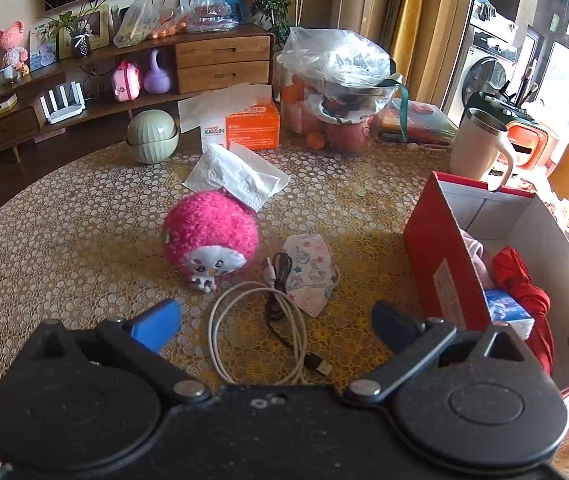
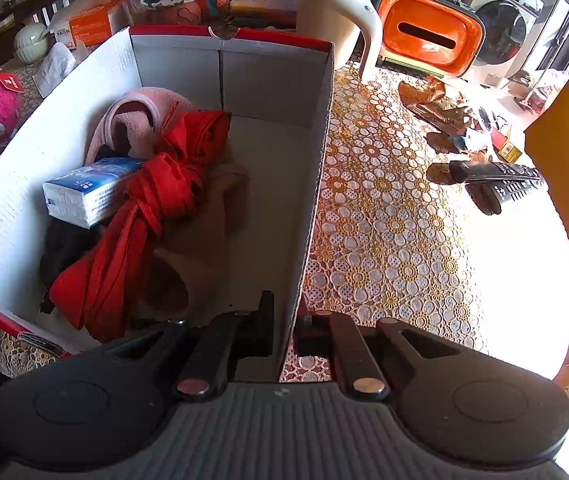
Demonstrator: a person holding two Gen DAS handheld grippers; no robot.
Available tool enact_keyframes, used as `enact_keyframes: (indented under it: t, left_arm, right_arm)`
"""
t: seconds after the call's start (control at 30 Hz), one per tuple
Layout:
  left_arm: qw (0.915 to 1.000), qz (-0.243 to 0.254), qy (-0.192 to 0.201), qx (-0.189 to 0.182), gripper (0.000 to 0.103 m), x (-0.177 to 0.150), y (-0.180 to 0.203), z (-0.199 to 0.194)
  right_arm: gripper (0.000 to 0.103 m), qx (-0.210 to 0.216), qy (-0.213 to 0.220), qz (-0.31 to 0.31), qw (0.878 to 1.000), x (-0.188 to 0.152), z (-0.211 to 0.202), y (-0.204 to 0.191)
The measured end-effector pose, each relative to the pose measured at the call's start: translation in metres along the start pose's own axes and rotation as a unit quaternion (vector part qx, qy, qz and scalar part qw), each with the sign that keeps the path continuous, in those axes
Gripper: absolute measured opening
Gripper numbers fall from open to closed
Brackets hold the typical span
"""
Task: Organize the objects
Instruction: 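Close the left tool on the pink fluffy toy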
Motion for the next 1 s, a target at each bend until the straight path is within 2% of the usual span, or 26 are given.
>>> enact_keyframes:
  t: [0.3,0.5,0.87,1.0]
  left_arm:
    - [0.9997,-0.013,0.002,0.020,0.102,0.010,-0.026,0.043]
    - [0.9994,-0.001,0.003,0.033,0.102,0.024,-0.025,0.079]
    - [0.9972,-0.023,-0.011,0.070,0.102,0.042,-0.030,0.136]
    - [0.9970,-0.034,-0.024,0.066,0.102,0.041,-0.030,0.152]
  right_arm:
    - [0.009,-0.004,-0.010,-0.004,1.000,-0.001,-0.001,-0.005]
    - [0.008,-0.004,-0.013,0.003,1.000,-0.001,-0.001,-0.004]
    - [0.009,0.000,-0.016,0.015,1.000,-0.001,0.000,-0.003]
    - [0.008,0.002,-0.017,0.018,1.000,0.000,0.002,-0.002]
Point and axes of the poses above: each gripper's, at about its wrist camera, not at the fingertips, and z roughly the way its jaws point, y to its right, x to its top, the point moved 8 cm from there along z, roughly the way its jaws point, and after that the axes turned 11 degrees about x, right-handed, at the moved point
